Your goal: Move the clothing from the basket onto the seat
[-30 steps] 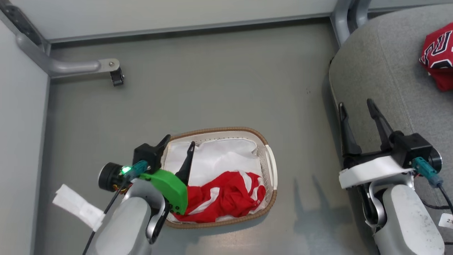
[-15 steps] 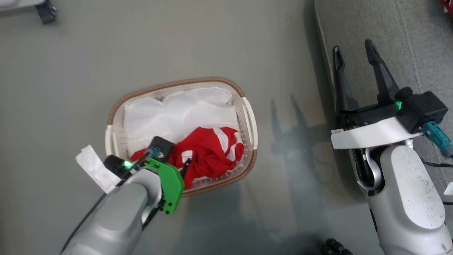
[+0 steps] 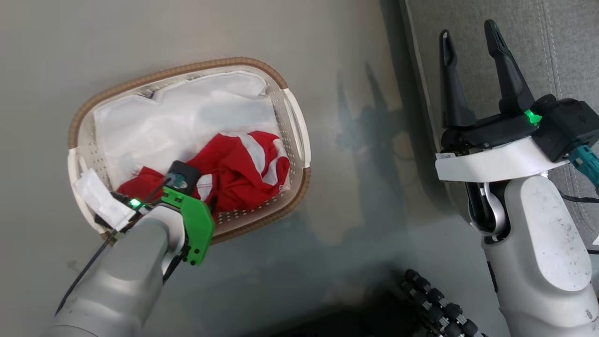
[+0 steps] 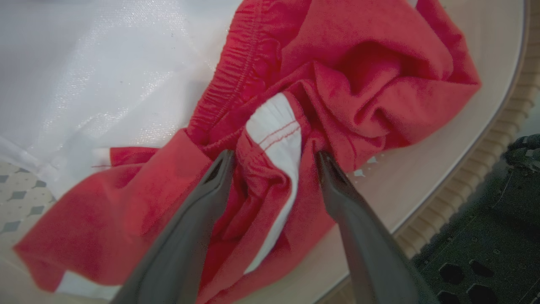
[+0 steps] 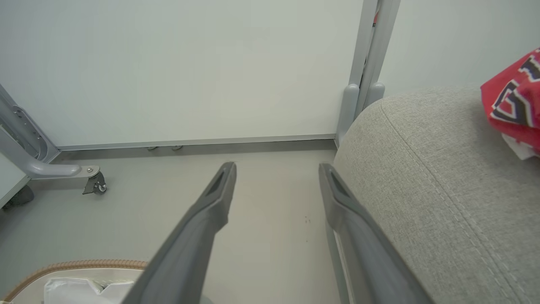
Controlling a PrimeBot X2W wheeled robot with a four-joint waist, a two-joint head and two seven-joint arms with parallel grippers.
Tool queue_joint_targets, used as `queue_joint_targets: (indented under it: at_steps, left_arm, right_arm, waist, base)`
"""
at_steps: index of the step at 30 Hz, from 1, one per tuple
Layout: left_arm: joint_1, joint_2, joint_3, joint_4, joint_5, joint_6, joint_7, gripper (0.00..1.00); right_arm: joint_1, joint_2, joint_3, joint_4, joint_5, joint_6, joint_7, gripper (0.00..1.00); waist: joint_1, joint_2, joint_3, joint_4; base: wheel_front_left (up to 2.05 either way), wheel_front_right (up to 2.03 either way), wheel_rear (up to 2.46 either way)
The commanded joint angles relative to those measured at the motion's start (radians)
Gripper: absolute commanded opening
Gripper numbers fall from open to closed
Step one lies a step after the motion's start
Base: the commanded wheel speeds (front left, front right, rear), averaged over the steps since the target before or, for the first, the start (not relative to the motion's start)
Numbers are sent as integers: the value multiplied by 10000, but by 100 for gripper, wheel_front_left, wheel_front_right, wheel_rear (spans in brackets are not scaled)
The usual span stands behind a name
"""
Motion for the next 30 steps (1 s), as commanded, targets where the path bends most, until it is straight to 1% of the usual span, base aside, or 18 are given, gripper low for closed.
queue_joint_targets:
  at_steps: [1,6,7,8,9,10,14,20,23,30]
  left_arm:
    - [-182,75,0,138,-104,19,-34,100]
    - [-329,79,-84,556,-299,19,-194,100]
    - [-353,71,-100,581,-321,19,-245,80]
    - [-399,53,-116,589,-366,19,-322,43]
    - [-448,13,-136,574,-416,19,-438,18]
    - [-484,-21,-145,544,-456,19,-563,0]
    - [-484,-122,-307,362,-664,19,-1010,0]
    - [-373,-138,-576,-110,-1011,19,-1779,0]
    - [-330,-161,-751,-414,-1233,19,-2138,0]
    - [-417,-143,-1320,-1325,-1634,18,-2554,0]
  right_arm:
    - [-101,-20,25,-37,92,-10,-48,100]
    - [-189,-20,100,-73,209,-10,-48,100]
    - [-188,-19,94,-69,222,-10,-48,100]
    - [-180,-19,75,-63,228,-10,-48,100]
    - [-164,-20,34,-44,217,-10,-48,100]
    - [-149,-20,-8,-25,200,-10,-48,100]
    - [-43,-22,-170,137,152,-10,-48,100]
    - [119,-25,-301,545,32,-10,-48,100]
    - [350,-25,-394,869,-106,-10,-48,100]
    - [1090,-28,-568,1691,-448,-11,-48,100]
  waist:
    - [-2,0,372,-343]
    - [-2,0,457,-420]
    - [-2,0,459,-425]
    - [-2,0,458,-422]
    - [-2,0,445,-403]
    - [-2,0,420,-368]
    - [-2,0,104,-134]
    - [-2,0,-876,303]
    - [-2,0,-1583,571]
    - [-2,0,-3438,1248]
  base:
    - [0,0,0]
    - [0,0,0]
    - [0,0,0]
    - [0,0,0]
    - [0,0,0]
    - [0,0,0]
    - [0,0,0]
    - [0,0,0]
    - [0,0,0]
    - [0,0,0]
